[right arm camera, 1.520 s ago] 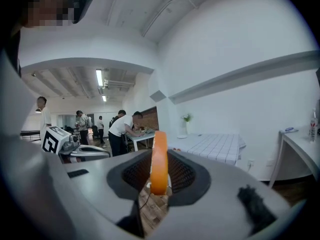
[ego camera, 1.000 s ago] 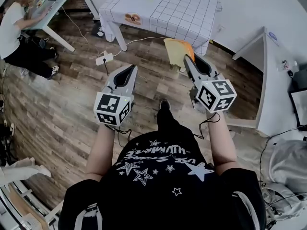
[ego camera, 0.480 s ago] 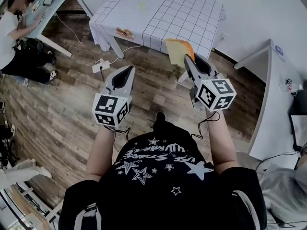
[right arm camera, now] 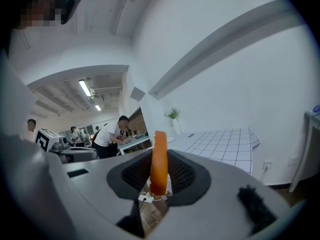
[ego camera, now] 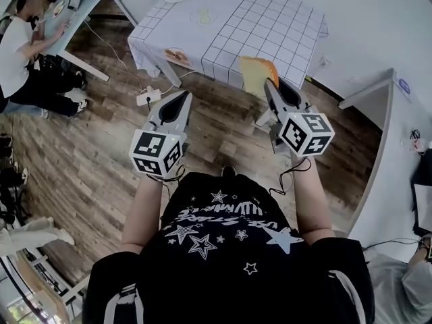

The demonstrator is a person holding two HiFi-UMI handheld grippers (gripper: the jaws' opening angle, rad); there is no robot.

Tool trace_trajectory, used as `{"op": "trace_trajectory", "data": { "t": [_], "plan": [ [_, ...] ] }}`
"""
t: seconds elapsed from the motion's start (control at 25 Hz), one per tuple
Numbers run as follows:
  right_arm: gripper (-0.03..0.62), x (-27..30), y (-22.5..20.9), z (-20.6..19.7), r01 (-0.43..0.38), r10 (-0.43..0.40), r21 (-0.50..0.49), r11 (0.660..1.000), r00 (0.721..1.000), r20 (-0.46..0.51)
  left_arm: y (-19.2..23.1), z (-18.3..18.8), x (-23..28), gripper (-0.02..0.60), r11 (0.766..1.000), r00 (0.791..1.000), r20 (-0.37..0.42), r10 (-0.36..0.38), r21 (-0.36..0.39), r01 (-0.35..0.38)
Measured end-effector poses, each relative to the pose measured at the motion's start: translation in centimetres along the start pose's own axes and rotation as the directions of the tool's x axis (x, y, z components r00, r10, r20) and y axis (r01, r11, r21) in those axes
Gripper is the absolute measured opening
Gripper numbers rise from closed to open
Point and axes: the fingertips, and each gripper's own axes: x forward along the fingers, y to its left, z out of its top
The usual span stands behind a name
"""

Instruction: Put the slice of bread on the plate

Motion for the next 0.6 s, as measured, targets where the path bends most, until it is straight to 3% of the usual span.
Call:
{"op": "trace_trajectory", "data": {
  "t": [0.28, 0.6],
  "plan": [
    [0.097, 1.5, 0.3, -0.6, -0.051, 0.051, 0.012, 0.999, 0.999, -0.014, 1.0, -0.2, -0.1, 0.009, 0.999, 0.998, -0.009, 0.054, 0.005, -0.054],
    [0.097, 3.6, 0.7, 0.0, -0.059, 0.059, 0.004, 0.998, 0.998, -0.016, 3.6, 0.5, 0.9, 0.009, 0.998, 0.998, 0.005, 0.062, 0.005, -0.062]
  ]
}}
